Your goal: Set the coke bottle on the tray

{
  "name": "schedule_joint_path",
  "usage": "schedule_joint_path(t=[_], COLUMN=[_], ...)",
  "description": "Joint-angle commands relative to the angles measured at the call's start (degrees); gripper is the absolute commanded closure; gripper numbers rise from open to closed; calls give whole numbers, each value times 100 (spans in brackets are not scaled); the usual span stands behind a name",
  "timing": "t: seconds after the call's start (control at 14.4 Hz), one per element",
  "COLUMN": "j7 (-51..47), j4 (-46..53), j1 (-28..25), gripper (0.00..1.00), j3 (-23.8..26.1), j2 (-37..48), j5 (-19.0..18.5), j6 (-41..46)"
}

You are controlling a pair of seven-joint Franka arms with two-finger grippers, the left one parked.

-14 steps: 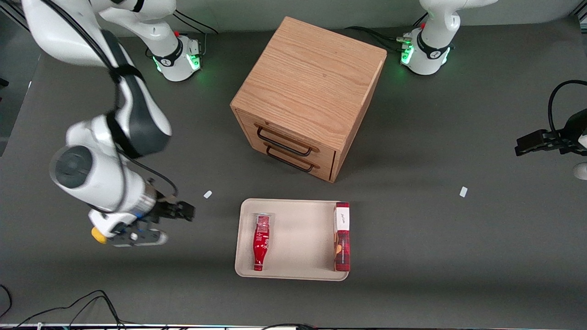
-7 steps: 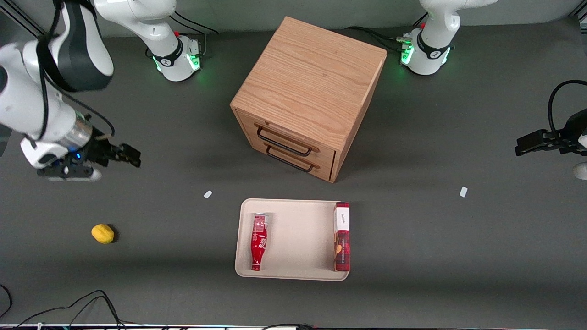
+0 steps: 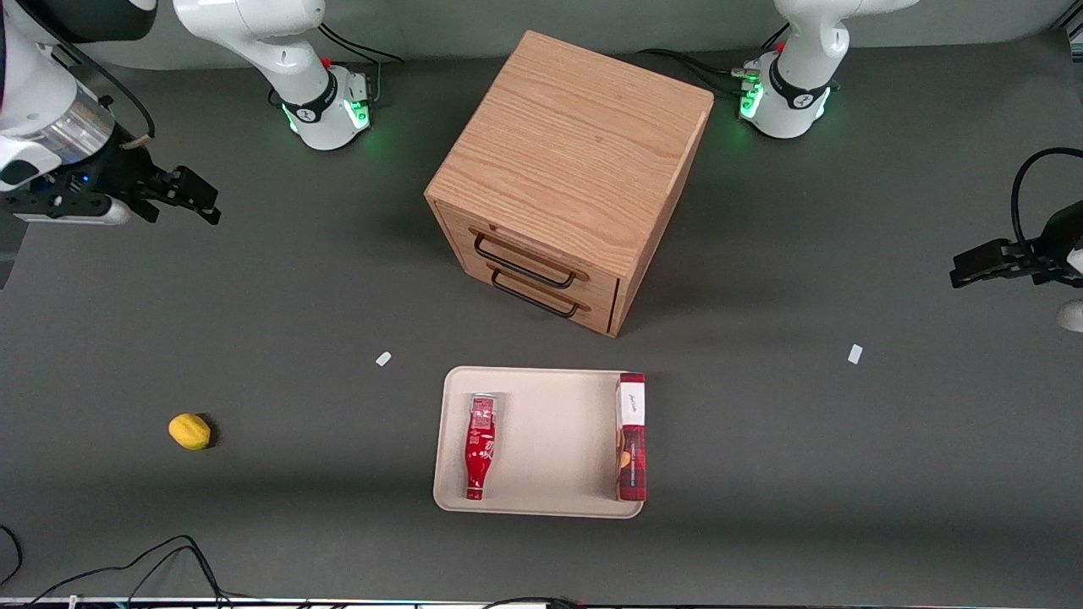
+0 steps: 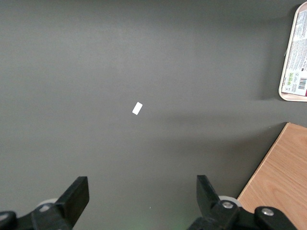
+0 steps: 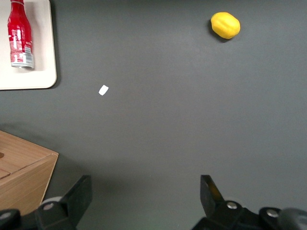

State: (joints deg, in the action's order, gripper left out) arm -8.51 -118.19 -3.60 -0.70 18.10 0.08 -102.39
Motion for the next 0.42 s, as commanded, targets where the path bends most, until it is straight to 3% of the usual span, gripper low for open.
schedule_joint_path(t=[0.0,0.21,0.35], j7=[104,112,95], j4=[585,1086,1263], j1=[-62,-79,-123], gripper=[0,0,0], j3=[-80,-45,-45], j2=[-367,-623,-755], j5=[71,-227,-237], j6=[368,834,975])
